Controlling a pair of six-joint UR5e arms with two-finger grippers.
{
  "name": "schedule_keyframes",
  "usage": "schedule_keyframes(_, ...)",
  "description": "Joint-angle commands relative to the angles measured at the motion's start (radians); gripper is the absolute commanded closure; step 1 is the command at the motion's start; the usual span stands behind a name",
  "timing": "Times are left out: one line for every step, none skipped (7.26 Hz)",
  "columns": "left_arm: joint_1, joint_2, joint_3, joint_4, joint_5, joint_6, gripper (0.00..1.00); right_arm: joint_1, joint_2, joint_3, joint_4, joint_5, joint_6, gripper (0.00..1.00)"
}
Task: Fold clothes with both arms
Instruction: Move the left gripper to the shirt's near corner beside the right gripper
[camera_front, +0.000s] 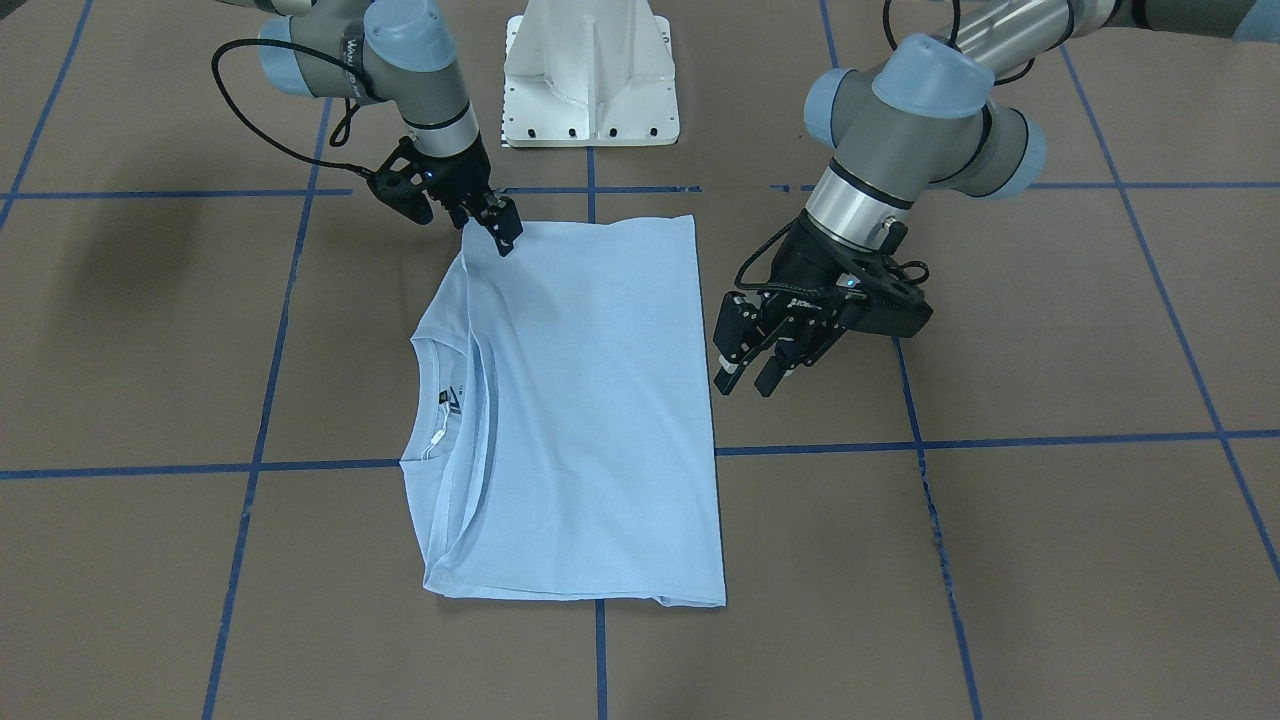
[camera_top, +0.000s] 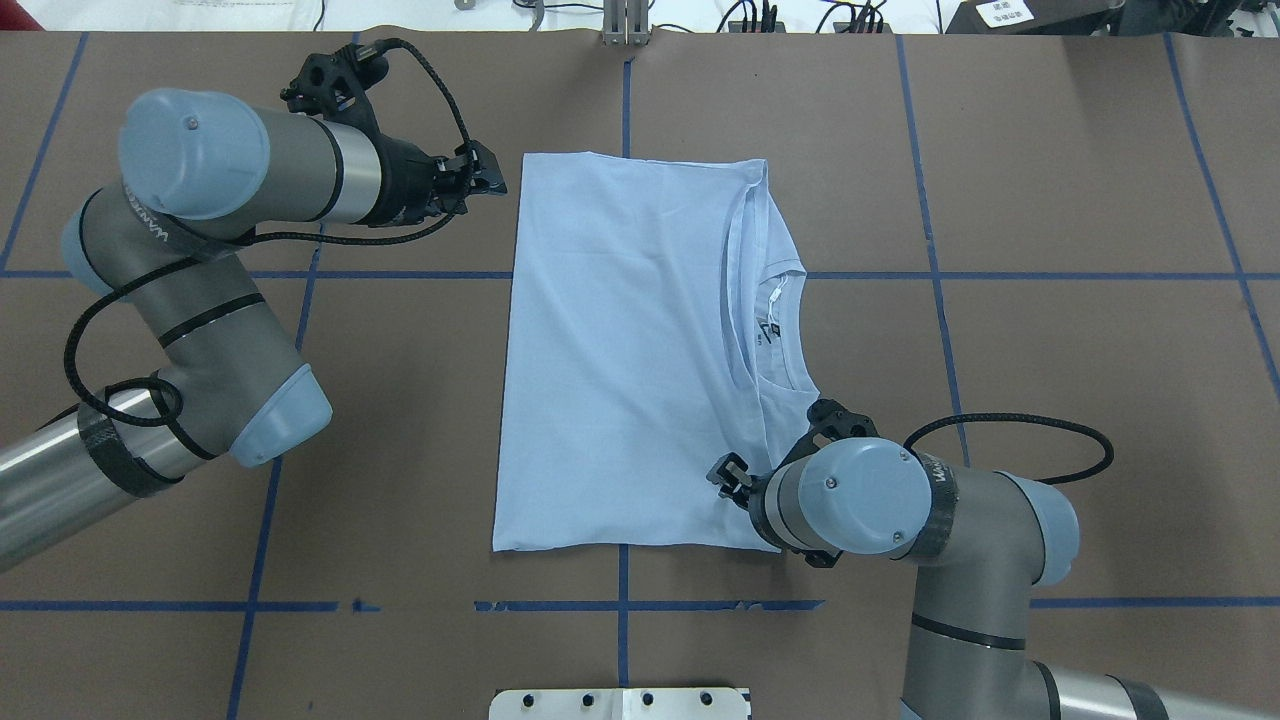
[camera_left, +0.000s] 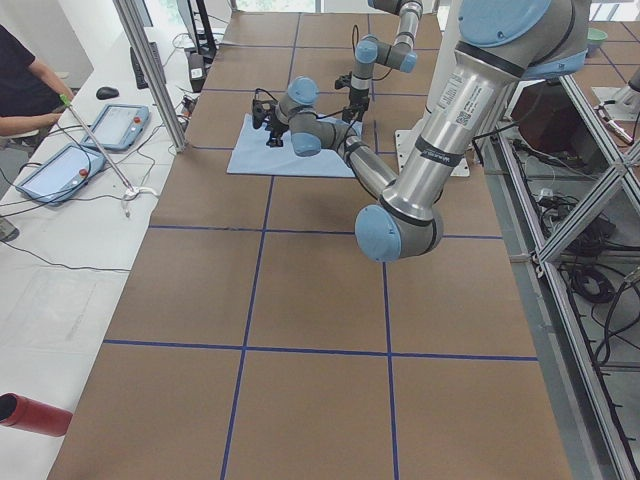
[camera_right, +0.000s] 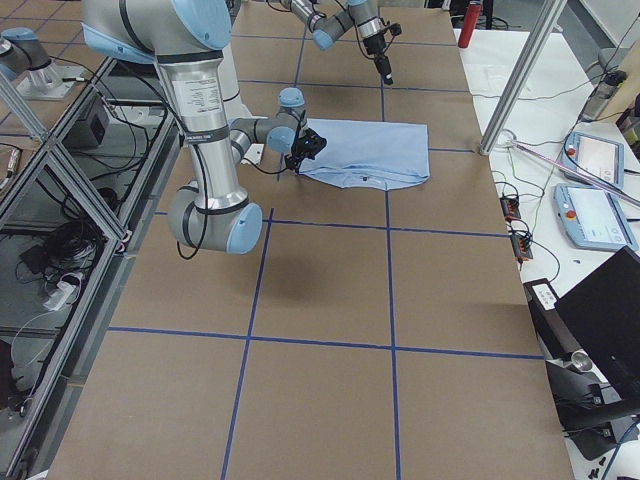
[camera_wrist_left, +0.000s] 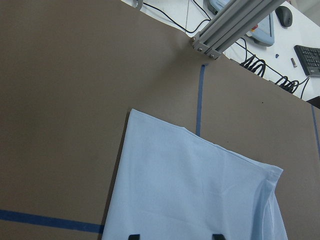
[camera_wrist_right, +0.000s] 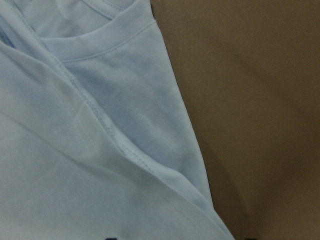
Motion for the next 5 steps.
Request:
schedule_keyframes(0.000, 0.000, 0.000, 0.000, 0.000, 0.000, 0.43, -0.001, -0.002, -0.002, 0.000, 0.004, 0.000, 0.22)
schedule_keyframes(0.000, 0.000, 0.000, 0.000, 0.000, 0.000, 0.43, -0.003, -0.005, -0.004, 0.000, 0.006, 0.000, 0.24)
schedule_keyframes(0.000, 0.000, 0.000, 0.000, 0.000, 0.000, 0.43, -0.003, -0.005, -0.004, 0.000, 0.007, -0.001, 0.27)
schedule_keyframes(0.000, 0.000, -0.002, 0.000, 0.000, 0.000, 0.43, -0.003, -0.005, -0.004, 0.000, 0.007, 0.000, 0.39)
schedule_keyframes(0.000, 0.000, -0.002, 0.000, 0.000, 0.000, 0.43, -0.003, -0.003, -0.002, 0.000, 0.007, 0.000, 0.77)
